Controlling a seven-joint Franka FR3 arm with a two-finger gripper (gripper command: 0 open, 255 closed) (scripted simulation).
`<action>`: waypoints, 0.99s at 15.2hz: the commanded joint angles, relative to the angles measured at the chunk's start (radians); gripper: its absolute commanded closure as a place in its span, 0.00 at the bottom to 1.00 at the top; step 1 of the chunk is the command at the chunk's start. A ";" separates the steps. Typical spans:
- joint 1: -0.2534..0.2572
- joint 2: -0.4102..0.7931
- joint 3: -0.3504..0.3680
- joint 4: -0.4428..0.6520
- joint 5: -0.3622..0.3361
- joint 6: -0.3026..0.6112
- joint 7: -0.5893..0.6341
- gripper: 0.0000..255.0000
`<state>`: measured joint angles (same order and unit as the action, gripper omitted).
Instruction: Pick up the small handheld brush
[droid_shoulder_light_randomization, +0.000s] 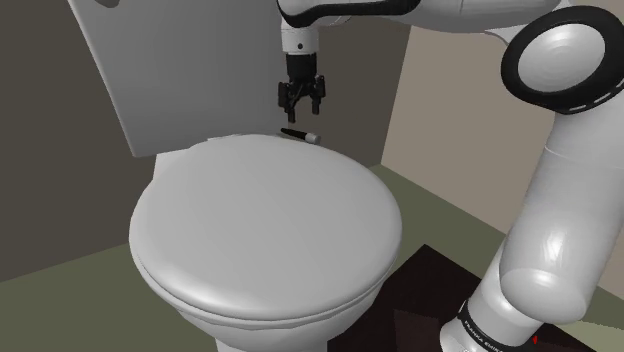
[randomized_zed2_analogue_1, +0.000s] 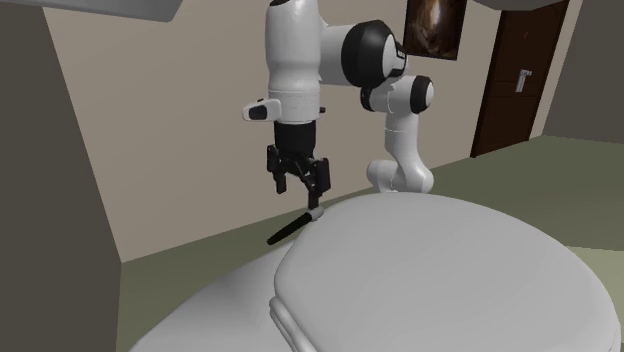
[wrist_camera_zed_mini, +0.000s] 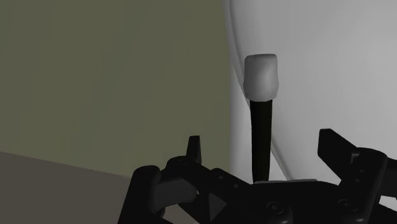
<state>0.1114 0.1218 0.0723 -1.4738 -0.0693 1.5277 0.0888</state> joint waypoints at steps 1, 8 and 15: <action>0.013 0.082 0.009 0.098 -0.012 -0.029 0.003 0.00; 0.010 0.062 0.008 -0.026 -0.011 0.073 0.008 0.00; 0.010 0.060 0.007 -0.040 -0.011 0.086 0.008 1.00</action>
<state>0.1219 0.1805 0.0804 -1.5118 -0.0792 1.6129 0.0970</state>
